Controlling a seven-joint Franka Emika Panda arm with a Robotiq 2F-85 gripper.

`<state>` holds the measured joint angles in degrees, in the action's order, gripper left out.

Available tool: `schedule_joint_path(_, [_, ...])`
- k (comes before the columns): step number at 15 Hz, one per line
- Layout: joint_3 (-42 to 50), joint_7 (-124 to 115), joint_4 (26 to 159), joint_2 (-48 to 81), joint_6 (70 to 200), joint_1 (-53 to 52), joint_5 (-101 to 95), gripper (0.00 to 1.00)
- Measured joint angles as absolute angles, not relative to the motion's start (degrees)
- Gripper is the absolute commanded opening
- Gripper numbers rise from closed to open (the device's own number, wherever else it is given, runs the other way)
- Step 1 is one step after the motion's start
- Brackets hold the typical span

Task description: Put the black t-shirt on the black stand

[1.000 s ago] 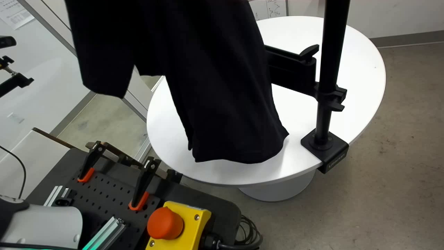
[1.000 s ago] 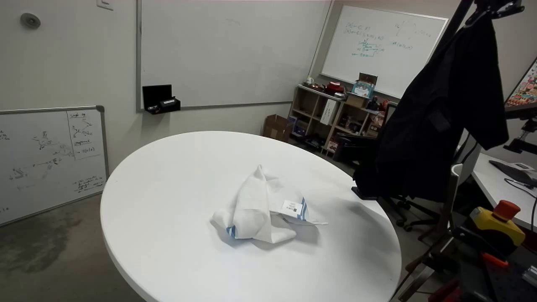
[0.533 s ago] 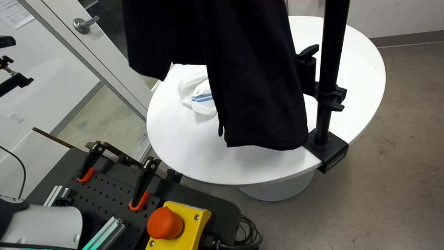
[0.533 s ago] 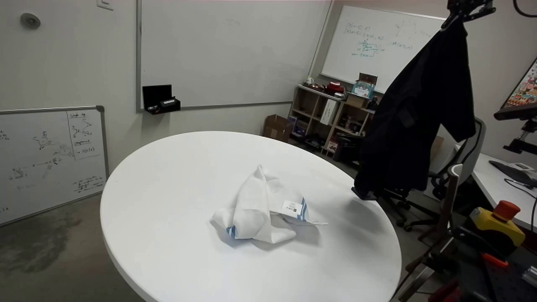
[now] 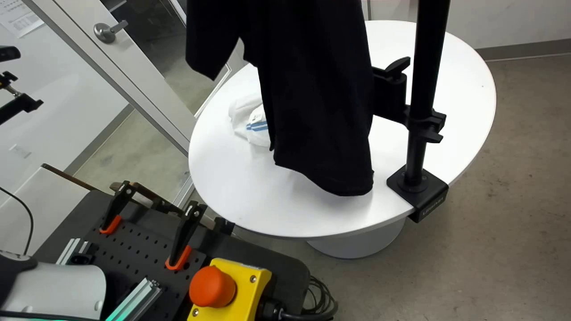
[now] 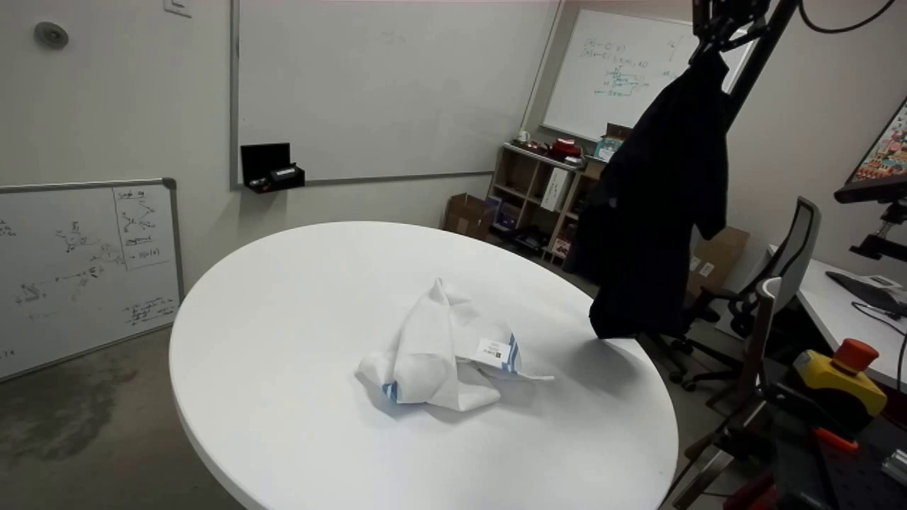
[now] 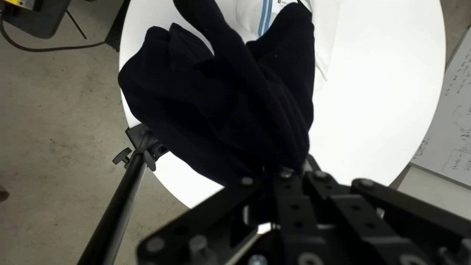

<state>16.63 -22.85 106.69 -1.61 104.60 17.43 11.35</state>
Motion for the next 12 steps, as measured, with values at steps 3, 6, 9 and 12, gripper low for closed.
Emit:
schedule_joint_path(3, [16.2, -25.7, 103.2, 2.3, 103.4, 16.9, 11.3, 0.01])
schedule_joint_path(6, [16.1, -28.0, 100.2, 5.9, 101.8, 16.7, 11.3, 0.01])
schedule_joint_path(9, [16.1, -30.0, 97.7, 9.2, 100.1, 16.7, 11.3, 0.01])
schedule_joint_path(12, [16.3, -32.1, 95.0, 12.3, 99.0, 16.7, 11.3, 0.01])
